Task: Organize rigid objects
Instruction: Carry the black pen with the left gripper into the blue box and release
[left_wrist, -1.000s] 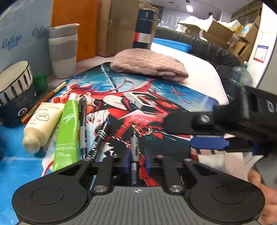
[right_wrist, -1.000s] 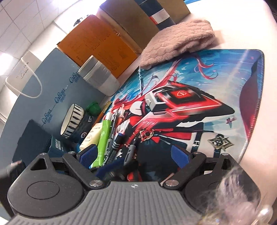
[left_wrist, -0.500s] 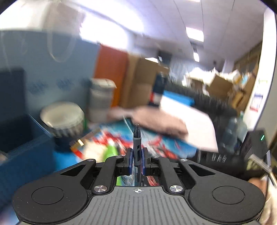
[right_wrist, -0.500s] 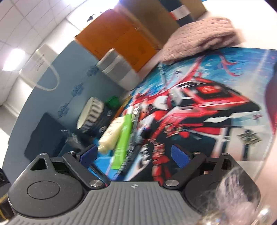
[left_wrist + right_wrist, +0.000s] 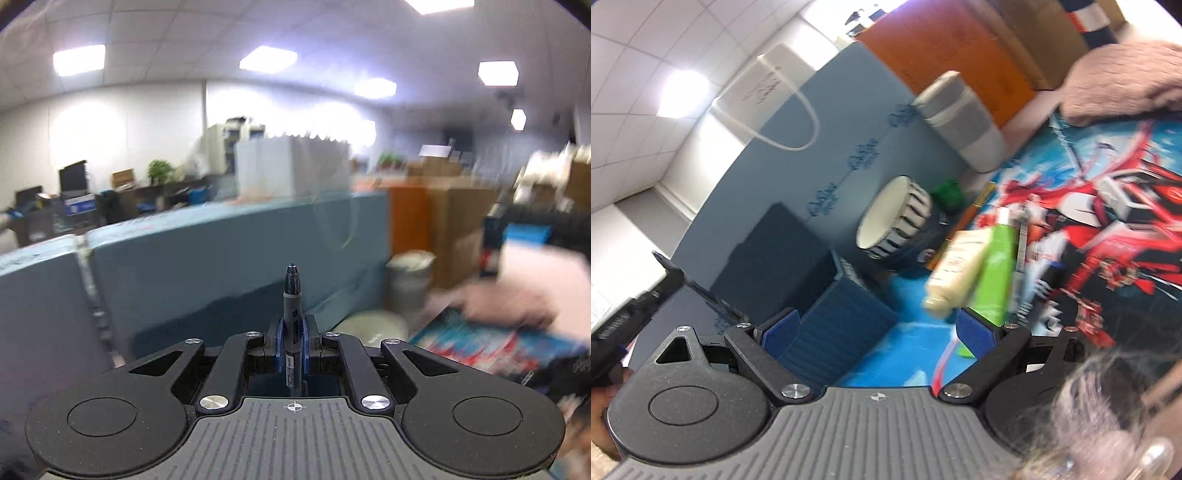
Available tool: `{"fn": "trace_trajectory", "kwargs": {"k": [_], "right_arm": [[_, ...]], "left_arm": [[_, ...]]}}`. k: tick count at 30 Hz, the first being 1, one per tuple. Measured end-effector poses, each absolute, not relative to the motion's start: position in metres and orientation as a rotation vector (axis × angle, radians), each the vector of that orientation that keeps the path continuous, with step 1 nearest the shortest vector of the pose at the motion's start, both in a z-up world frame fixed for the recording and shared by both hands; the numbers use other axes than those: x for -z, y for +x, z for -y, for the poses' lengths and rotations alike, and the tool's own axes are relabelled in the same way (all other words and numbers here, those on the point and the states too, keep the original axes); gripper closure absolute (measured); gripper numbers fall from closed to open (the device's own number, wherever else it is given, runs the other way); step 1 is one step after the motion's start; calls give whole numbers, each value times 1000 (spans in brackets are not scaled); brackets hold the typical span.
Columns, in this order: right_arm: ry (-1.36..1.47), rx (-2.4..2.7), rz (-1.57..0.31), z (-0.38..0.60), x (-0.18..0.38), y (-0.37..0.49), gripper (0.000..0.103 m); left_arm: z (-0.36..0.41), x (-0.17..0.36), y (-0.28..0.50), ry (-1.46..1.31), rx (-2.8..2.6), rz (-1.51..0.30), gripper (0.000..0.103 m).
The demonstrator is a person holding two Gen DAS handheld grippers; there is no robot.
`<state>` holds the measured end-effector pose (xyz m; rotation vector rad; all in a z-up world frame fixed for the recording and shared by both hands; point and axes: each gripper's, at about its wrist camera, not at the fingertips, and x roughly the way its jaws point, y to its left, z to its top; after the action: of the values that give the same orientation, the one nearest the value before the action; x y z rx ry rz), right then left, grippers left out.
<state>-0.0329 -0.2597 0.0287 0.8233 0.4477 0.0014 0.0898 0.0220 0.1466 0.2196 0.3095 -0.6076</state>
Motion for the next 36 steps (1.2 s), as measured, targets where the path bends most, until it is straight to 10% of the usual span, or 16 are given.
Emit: {"fn": "trace_trajectory", "kwargs": {"k": [9, 29, 36], "right_arm": [[842, -33, -394, 251, -11, 2, 11], [892, 71, -403, 284, 22, 0, 11], [935, 142, -398, 301, 25, -8, 11]], "left_arm": [[40, -89, 147, 571, 546, -602, 95], [38, -61, 172, 253, 609, -687, 85], [42, -79, 113, 105, 763, -520, 46]]}}
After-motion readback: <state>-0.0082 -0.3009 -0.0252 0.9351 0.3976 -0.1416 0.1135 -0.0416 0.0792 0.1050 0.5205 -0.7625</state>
